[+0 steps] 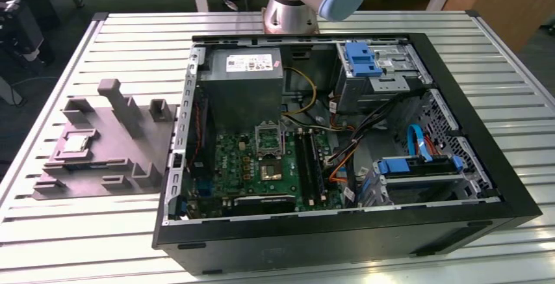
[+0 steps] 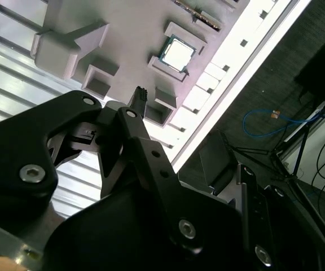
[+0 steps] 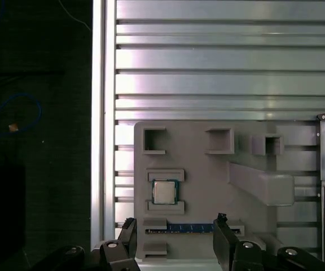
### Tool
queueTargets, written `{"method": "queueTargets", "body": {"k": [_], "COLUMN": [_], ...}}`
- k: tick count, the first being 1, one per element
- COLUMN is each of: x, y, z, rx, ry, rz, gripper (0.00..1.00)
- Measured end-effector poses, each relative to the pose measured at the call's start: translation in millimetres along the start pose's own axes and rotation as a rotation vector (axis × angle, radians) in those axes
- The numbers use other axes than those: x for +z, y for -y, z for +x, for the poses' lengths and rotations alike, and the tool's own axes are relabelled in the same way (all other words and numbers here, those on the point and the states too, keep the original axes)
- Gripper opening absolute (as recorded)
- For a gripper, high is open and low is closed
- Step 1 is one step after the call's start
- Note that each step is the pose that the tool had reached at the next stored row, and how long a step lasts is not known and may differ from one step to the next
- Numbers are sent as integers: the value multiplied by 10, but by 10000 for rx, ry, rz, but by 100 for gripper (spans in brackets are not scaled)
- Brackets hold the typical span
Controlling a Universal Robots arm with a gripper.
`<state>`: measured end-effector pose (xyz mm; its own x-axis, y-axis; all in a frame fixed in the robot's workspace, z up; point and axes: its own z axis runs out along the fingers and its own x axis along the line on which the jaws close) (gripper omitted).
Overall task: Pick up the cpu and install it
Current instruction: 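Pick up the cpu and move it towards the insertion slot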
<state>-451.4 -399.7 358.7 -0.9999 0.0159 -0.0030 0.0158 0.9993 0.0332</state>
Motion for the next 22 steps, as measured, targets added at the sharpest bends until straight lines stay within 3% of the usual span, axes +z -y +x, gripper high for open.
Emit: {"method": "queueTargets", "body": {"k": [6,9,18,22], "x": [21,43,197,210], "y": [1,2,21,23], "z": [0,1,1,1], "rx": [-26,-286,-401,-402], "ry": [0,-19,-35,-39], "rz": [0,0,-3,-4], "gripper": [65,65,65,65]}}
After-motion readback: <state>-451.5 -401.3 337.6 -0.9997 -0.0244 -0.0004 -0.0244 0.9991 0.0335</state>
